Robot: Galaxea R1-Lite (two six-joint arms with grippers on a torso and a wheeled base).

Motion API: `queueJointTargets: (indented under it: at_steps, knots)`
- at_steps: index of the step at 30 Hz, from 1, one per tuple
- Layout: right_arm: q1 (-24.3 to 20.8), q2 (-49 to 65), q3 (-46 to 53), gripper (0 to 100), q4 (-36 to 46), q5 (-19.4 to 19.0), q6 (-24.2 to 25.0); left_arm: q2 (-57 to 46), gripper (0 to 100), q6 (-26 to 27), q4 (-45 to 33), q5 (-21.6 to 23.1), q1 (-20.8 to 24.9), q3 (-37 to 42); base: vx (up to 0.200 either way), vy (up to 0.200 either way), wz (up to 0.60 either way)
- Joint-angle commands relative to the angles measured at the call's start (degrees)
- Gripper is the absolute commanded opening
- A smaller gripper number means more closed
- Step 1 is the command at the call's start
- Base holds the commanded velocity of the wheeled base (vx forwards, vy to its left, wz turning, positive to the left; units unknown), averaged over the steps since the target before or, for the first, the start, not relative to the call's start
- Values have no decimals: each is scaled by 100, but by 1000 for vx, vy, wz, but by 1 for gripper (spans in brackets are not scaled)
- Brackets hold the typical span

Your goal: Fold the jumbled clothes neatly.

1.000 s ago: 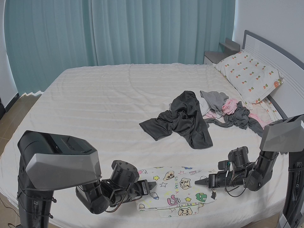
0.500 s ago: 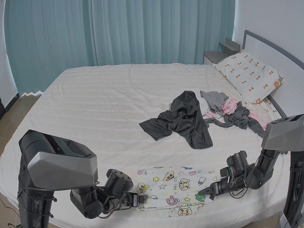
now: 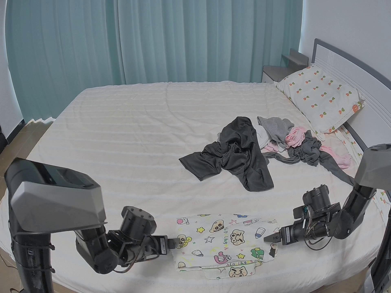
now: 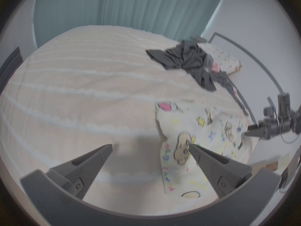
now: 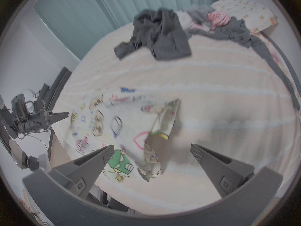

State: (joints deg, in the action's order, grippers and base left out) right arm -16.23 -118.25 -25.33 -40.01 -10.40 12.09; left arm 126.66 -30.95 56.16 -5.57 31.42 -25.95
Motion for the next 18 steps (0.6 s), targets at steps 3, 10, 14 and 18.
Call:
queueJointTargets:
  at_steps: [3,10,14,18]
  knots:
    - [269,3220,714,100,-112,29,276,-2954,100,-34,79,-445,-874,811,0,0,0]
    - [225,5312,890,100,740,495,171,-5195,100,1241,-439,-1526,-865,1180,0,0,0]
    - [251,6279,890,100,1180,513,65,-6312,100,1610,-1318,-1834,-865,1128,0,0,0]
    - [489,7632,986,100,2120,741,-656,-7779,100,1856,-3067,-2370,-865,820,0,0,0]
